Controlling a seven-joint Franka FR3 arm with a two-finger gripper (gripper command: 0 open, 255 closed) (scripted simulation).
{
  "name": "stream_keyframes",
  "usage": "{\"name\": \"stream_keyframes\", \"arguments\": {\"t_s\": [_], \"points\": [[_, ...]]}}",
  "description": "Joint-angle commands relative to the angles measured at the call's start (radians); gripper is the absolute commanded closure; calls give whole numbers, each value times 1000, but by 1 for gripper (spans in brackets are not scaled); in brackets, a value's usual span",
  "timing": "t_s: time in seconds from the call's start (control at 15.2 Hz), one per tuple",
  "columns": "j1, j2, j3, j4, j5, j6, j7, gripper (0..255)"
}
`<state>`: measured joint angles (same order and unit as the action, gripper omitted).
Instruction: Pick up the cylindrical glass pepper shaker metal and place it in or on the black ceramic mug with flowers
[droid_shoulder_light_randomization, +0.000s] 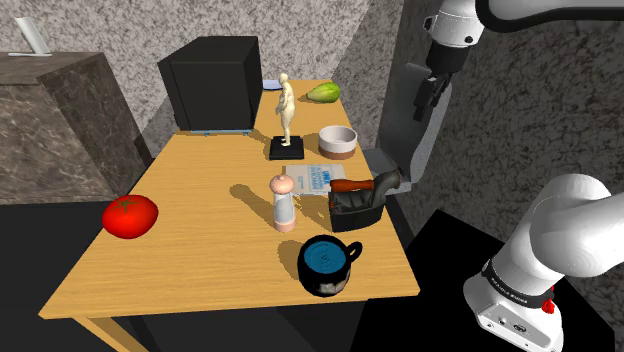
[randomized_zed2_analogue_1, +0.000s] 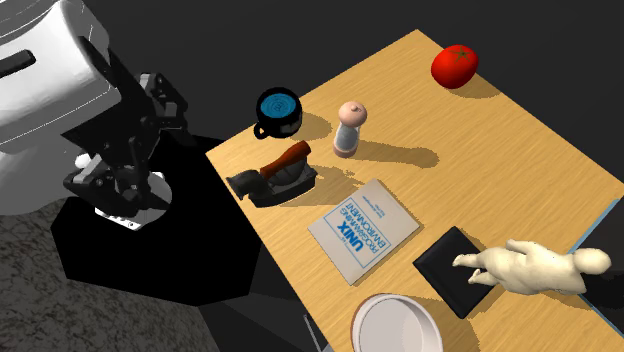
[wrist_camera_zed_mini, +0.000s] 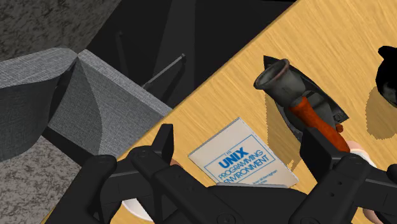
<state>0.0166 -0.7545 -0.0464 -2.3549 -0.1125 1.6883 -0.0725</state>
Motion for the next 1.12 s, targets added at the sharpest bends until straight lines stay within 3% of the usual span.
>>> {"name": "stream_keyframes", "arguments": {"t_s": [0.0,0.53,1.06], "points": [[0,0,0,0,0,0,0,0],[39,211,129,55,54,126,171,0],[64,473,242,193,53,217,340,0]]}}
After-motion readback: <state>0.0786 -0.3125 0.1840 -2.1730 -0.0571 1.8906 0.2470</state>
